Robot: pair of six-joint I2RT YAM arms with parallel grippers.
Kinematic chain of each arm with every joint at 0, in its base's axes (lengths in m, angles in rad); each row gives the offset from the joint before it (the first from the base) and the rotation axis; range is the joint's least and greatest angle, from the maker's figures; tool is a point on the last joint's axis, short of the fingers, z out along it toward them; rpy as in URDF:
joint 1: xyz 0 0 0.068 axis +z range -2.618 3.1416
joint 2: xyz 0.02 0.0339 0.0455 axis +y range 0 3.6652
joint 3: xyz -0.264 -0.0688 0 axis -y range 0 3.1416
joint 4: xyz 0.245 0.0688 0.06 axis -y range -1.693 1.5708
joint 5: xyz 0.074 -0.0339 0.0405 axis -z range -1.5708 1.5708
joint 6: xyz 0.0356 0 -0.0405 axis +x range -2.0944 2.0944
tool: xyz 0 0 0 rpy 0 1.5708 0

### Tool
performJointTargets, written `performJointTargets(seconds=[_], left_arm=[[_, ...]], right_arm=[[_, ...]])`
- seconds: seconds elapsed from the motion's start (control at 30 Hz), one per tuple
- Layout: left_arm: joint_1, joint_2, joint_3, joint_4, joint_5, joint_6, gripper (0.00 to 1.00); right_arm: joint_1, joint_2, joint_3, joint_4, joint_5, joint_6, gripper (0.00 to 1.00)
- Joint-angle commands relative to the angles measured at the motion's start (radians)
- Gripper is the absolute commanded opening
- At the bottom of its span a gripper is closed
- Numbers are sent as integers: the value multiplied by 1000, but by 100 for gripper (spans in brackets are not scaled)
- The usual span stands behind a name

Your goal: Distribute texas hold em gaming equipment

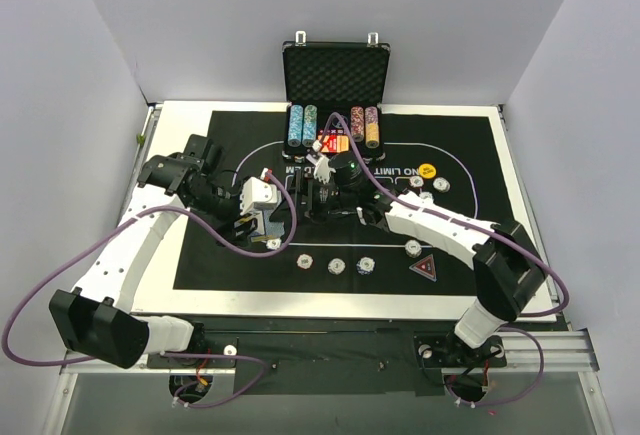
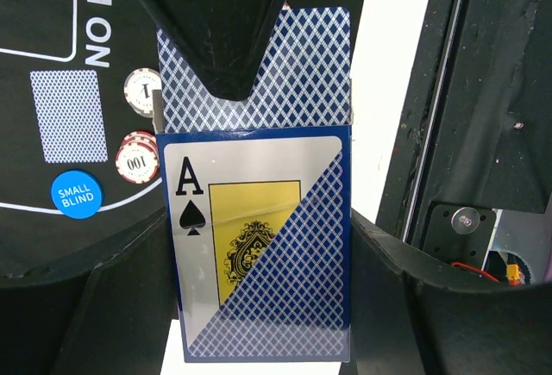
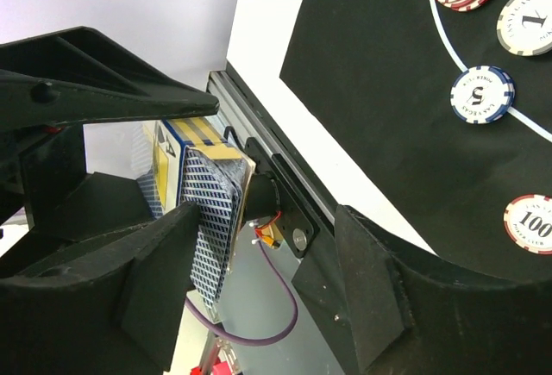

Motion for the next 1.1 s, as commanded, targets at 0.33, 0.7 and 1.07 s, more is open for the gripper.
performJointTargets(seconds=[0.33, 0.7, 1.07], left_arm=[[-5, -11, 59, 18, 48, -10, 4], [-5, -14, 56, 30, 51, -17, 3], [-5, -12, 45, 38, 50, -19, 3]], right_arm=[[-48, -72, -43, 31, -38, 15, 41], [-94, -128, -92, 61, -47, 52, 33], [-94, -168, -132, 156, -67, 110, 49]])
